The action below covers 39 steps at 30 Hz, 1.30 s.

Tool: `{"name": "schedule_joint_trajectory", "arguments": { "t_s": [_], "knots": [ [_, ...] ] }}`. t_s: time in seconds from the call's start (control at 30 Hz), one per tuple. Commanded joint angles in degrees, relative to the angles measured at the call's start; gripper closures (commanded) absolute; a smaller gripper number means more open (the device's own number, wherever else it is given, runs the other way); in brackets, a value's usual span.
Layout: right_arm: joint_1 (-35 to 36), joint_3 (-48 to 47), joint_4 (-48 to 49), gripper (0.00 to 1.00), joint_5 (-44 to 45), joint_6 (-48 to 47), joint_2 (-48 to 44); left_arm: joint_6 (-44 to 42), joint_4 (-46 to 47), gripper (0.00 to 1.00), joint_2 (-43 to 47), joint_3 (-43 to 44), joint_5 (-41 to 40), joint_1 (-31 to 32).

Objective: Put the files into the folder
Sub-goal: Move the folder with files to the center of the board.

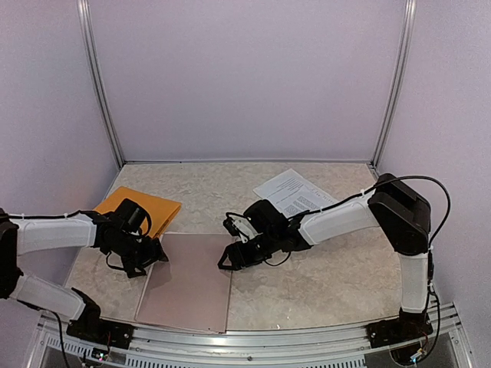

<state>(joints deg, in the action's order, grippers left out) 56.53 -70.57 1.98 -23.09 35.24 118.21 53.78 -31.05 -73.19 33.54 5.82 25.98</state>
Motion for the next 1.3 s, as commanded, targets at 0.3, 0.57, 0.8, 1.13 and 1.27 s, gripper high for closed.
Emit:
{"name": "schedule_joint_trajectory", "arguments": {
  "t_s": [0.3,0.57,0.8,1.13,1.27],
  "knots": [
    [-3.00,0.47,-4.91,0.45,2.96,0.69,-0.76,1.88,10.63,0.29,-8.98,0.59,6.30,4.34],
    [-10.34,-3.48,-9.26,0.55,7.09,-4.53,-1.43,-0.25,16.15,0.30,-24.36,15.64,8.34,7.42],
    [-17.91,-13.04,-12.80,0.60,7.37,-9.62,4.89,-3.59,14.04,0.29,-40.30,34.58,9.95,6.09],
    [-20.93,-27.41,-12.75,0.60,4.51,-8.33,15.01,-5.73,11.01,0.28,-46.83,45.66,10.45,-0.89],
    [-20.94,-33.94,-11.68,0.60,3.35,-5.84,19.81,-7.63,9.10,0.25,-47.76,49.67,9.74,-4.00]
  ]
}}
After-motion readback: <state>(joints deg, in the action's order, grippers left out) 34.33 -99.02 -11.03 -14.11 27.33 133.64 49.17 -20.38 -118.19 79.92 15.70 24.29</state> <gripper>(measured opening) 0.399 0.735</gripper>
